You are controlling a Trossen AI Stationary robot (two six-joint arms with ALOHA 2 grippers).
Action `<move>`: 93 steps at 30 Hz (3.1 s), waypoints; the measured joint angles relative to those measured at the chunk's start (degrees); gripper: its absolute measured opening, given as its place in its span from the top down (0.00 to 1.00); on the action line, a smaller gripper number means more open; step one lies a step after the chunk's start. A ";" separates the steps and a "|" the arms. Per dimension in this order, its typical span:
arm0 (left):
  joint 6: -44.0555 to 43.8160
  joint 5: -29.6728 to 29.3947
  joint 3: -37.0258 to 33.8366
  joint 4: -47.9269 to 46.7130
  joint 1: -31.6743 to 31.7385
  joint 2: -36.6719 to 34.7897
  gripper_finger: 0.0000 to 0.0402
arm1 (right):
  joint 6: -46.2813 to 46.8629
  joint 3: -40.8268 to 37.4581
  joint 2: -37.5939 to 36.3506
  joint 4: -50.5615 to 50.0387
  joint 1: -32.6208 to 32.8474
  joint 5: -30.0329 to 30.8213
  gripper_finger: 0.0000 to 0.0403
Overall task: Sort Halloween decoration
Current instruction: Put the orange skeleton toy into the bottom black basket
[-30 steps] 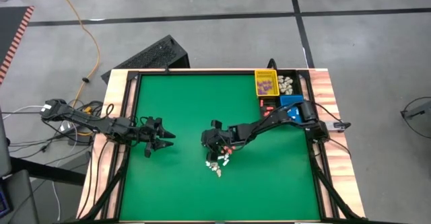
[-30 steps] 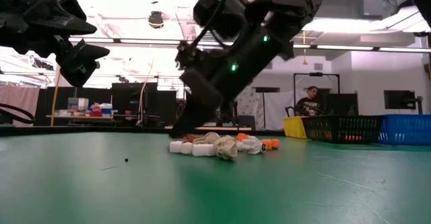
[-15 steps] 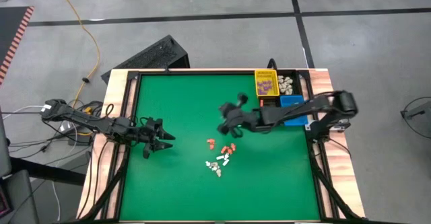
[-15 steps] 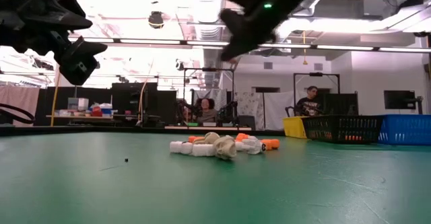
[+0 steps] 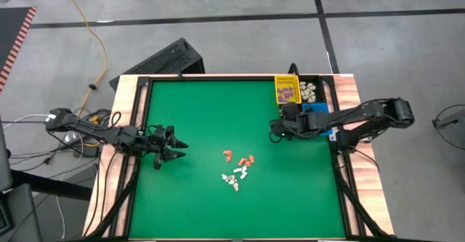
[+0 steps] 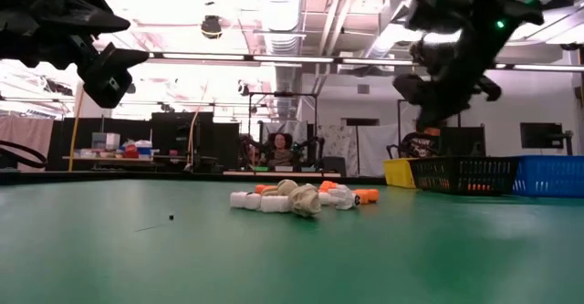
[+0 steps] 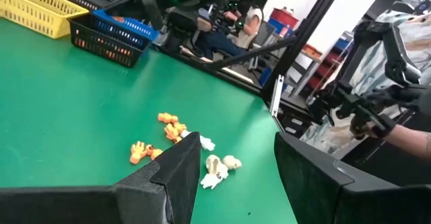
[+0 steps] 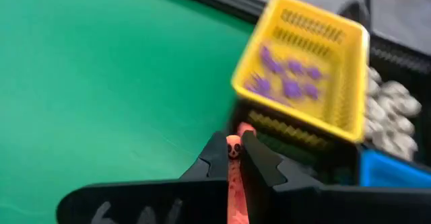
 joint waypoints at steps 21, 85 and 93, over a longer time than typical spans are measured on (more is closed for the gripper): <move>-1.62 0.63 0.00 -0.39 0.00 0.00 0.55 | 4.44 -3.14 0.86 -1.16 -6.57 -9.36 0.55; -0.28 -1.07 -0.02 -0.63 0.01 0.00 0.55 | 10.72 6.00 38.49 40.40 29.05 9.35 0.91; -0.33 -1.07 -0.01 -0.50 0.00 0.00 0.55 | 7.72 5.94 27.65 28.12 28.27 11.81 0.91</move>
